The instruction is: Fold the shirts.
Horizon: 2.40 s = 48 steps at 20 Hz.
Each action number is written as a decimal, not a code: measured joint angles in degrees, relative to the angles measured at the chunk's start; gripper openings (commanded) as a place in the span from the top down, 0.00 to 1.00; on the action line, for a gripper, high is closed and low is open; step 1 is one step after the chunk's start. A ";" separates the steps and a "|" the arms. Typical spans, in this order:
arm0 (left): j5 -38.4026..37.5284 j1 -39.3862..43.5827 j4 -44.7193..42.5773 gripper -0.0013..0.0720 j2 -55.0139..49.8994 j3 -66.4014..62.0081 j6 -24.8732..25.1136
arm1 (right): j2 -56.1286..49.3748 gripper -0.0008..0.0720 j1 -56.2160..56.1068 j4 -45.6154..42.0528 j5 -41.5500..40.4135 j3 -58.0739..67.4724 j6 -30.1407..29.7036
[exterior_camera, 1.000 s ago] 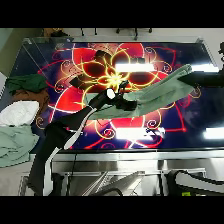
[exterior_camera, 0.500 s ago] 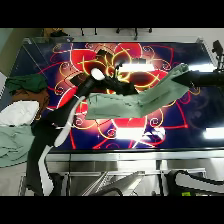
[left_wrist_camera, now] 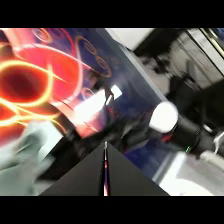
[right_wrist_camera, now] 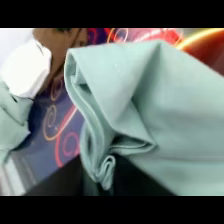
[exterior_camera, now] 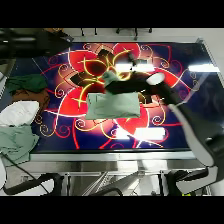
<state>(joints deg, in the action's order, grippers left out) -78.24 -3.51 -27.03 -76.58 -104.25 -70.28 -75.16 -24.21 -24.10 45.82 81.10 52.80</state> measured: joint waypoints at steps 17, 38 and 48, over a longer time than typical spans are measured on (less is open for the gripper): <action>0.02 -15.93 0.20 0.95 16.92 21.90 7.17 | 4.00 0.25 27.21 -20.50 13.44 -2.34 13.70; -2.80 -16.00 -0.37 0.95 17.03 22.18 7.23 | -1.18 0.96 28.70 -18.75 12.17 -2.58 13.62; -2.84 -16.00 -0.42 0.95 17.03 22.18 7.37 | 9.70 0.96 71.23 -41.79 18.47 -4.22 27.21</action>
<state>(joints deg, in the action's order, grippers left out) -81.08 -19.51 -27.44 -59.55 -82.06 -62.92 -65.45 47.03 -65.89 64.29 76.88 80.01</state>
